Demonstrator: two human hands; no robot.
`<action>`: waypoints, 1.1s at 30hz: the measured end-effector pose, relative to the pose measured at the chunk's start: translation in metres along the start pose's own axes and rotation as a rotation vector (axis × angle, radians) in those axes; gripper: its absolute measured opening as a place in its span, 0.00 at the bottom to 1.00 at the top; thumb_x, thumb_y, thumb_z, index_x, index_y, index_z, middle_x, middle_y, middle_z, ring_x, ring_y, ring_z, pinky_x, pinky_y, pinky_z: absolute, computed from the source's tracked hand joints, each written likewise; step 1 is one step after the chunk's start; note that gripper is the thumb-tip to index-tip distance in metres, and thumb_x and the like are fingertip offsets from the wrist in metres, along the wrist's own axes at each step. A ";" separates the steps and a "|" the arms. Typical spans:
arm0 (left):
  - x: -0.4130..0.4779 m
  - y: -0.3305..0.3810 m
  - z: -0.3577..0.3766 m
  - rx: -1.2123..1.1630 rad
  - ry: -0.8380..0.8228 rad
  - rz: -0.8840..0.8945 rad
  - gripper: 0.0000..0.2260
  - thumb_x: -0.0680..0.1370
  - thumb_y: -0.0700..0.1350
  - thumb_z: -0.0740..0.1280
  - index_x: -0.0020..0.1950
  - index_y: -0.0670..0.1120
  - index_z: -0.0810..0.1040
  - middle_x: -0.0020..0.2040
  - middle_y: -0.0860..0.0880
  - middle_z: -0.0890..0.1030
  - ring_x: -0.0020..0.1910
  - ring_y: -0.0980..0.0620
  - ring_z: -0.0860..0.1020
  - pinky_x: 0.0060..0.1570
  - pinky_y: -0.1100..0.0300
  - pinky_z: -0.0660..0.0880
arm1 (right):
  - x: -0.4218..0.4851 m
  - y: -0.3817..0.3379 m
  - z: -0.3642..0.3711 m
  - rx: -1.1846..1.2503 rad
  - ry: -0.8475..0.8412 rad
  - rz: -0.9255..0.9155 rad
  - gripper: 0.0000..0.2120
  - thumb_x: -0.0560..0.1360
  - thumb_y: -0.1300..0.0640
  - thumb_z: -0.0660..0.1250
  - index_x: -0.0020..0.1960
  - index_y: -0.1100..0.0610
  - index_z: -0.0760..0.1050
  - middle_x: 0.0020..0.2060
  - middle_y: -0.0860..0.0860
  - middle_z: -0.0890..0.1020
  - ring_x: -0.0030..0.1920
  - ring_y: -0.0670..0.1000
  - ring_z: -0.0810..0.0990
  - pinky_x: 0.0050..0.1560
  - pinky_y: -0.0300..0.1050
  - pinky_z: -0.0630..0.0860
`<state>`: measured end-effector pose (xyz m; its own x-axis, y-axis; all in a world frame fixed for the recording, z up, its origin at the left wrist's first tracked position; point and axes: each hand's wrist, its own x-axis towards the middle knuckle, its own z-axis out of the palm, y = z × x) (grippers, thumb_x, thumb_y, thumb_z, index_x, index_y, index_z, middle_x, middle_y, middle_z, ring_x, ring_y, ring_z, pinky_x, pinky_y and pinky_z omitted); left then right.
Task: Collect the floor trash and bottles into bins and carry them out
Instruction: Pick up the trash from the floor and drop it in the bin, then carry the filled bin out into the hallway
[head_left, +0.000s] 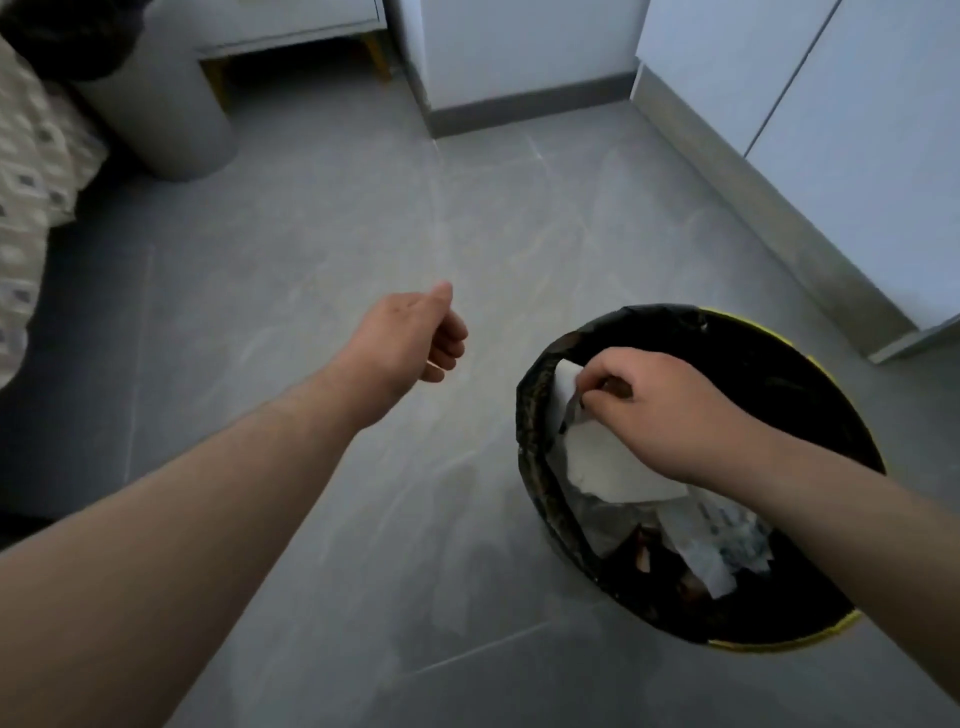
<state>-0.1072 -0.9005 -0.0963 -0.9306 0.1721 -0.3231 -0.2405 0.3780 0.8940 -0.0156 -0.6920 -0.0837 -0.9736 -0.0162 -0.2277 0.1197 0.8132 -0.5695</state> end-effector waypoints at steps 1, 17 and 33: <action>0.001 -0.001 0.000 -0.039 0.019 -0.008 0.23 0.82 0.53 0.52 0.37 0.42 0.77 0.35 0.44 0.79 0.33 0.48 0.76 0.36 0.56 0.74 | 0.000 0.000 -0.001 0.029 0.007 0.012 0.05 0.76 0.56 0.63 0.47 0.49 0.78 0.42 0.43 0.80 0.45 0.43 0.77 0.44 0.39 0.73; -0.067 0.074 0.046 0.000 -0.064 -0.464 0.12 0.79 0.51 0.58 0.41 0.46 0.72 0.46 0.44 0.73 0.45 0.47 0.73 0.51 0.47 0.76 | -0.058 -0.014 -0.074 0.154 -0.032 0.382 0.25 0.76 0.51 0.63 0.71 0.53 0.62 0.66 0.52 0.70 0.66 0.54 0.69 0.60 0.47 0.69; -0.055 0.060 0.071 0.387 -0.084 -0.565 0.06 0.69 0.37 0.60 0.45 0.42 0.73 0.45 0.37 0.77 0.45 0.37 0.79 0.44 0.36 0.79 | -0.061 0.082 -0.091 0.183 -0.025 0.843 0.09 0.80 0.58 0.53 0.45 0.58 0.69 0.40 0.55 0.74 0.41 0.57 0.72 0.37 0.44 0.66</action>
<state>-0.0513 -0.8226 -0.0466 -0.6631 -0.0823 -0.7440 -0.5517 0.7254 0.4115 0.0360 -0.5714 -0.0443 -0.5411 0.5359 -0.6480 0.8320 0.4529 -0.3202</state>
